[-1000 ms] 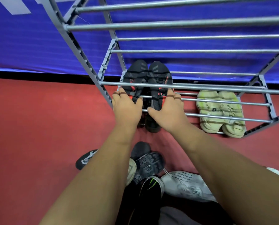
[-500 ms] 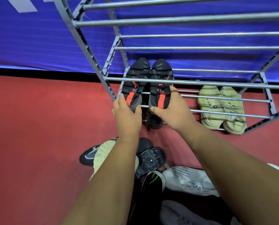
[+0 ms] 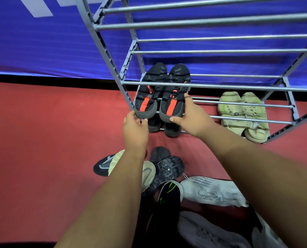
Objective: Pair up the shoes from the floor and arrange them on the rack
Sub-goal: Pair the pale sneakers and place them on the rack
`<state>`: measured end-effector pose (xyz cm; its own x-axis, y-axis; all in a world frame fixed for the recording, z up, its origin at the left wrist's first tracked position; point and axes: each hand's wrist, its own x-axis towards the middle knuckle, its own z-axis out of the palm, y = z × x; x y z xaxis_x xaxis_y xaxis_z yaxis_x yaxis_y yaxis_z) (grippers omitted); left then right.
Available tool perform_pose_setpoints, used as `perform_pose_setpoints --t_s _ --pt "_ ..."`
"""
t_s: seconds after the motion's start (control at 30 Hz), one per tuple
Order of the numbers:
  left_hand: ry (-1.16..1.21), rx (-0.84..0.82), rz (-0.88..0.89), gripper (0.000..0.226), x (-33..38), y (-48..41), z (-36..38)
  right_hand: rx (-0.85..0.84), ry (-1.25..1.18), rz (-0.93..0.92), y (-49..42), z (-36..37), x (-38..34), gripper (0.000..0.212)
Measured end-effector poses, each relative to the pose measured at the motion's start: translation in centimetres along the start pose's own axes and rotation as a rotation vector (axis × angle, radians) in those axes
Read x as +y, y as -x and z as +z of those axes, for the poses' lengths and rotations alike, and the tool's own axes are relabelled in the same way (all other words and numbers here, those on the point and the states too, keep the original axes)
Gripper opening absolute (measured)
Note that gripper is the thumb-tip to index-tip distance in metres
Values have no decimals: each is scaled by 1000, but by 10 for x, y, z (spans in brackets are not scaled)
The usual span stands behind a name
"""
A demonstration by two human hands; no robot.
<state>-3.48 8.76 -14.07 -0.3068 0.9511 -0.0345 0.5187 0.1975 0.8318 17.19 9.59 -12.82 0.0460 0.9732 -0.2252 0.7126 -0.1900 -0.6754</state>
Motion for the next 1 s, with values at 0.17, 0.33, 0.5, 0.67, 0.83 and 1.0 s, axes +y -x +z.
perform_pose_setpoints --t_s 0.17,0.33,0.5,0.67,0.83,1.0 --pt "-43 -131 40 37 2 10 -10 1 -30 6 -12 9 18 112" --pt "-190 -184 -60 44 -6 13 -19 138 22 -51 10 15 10 65" --pt "-295 -279 -152 24 -39 25 -34 459 -59 -128 52 36 8 37" --pt "-478 -518 -169 51 -83 51 -42 57 -48 0 96 82 35 20" --pt "-816 -613 -187 107 -123 86 -46 -279 240 57 125 117 56 54" --pt "-866 -558 -147 91 -120 103 -34 -323 312 74 134 121 55 61"
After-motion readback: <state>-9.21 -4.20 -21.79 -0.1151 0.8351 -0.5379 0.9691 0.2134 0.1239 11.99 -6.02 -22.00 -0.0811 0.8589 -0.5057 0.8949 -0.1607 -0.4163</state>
